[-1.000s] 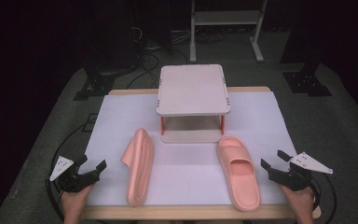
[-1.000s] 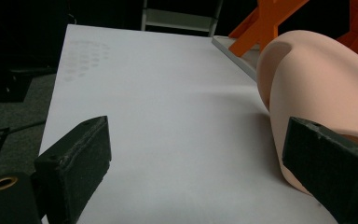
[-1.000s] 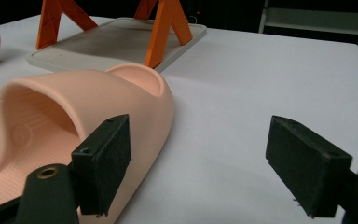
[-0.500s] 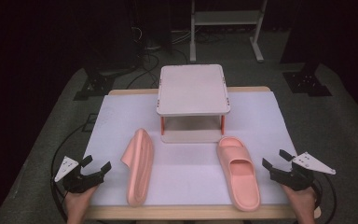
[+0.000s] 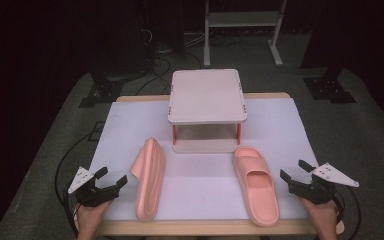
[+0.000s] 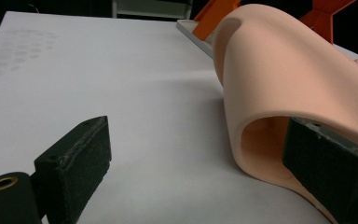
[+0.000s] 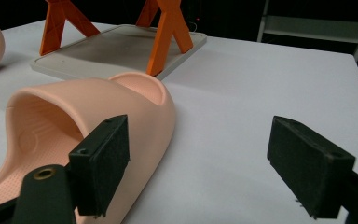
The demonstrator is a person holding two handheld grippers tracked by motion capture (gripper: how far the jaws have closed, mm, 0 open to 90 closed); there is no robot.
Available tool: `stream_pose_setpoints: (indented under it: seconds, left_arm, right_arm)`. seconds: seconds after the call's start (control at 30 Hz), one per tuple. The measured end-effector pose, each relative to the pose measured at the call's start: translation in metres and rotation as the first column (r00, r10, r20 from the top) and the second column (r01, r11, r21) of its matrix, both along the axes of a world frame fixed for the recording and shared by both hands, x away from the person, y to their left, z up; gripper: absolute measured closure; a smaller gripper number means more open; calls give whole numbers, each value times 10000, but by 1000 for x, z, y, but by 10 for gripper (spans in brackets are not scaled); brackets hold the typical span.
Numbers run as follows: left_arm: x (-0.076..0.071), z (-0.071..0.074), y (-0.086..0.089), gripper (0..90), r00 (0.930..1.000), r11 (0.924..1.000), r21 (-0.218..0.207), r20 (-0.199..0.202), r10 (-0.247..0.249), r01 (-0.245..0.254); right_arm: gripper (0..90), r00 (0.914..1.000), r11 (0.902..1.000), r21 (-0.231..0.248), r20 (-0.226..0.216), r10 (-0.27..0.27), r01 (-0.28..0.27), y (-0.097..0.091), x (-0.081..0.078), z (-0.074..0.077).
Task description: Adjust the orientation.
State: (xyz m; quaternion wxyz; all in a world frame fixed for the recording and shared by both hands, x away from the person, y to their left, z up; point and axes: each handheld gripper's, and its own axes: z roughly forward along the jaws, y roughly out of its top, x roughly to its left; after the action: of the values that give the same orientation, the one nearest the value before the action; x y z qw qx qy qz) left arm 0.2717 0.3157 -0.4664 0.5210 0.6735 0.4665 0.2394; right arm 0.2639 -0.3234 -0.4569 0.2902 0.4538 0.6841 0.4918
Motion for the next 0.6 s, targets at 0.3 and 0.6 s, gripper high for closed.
stream_pose_setpoints:
  seconds: [0.3, 0.6]
  left_arm:
    - [4, -2, -15, 80, 9987, 9975, 567, -308, -406, 423]
    - [10, -5, -25, 189, 9957, 9940, 909, -752, -540, 608]
  right_arm:
    - [205, 10000, 10000, 15, 1, 37, -37, 1, 0, 0]
    - [205, 10000, 10000, -41, 10, 80, -80, 2, 0, 0]
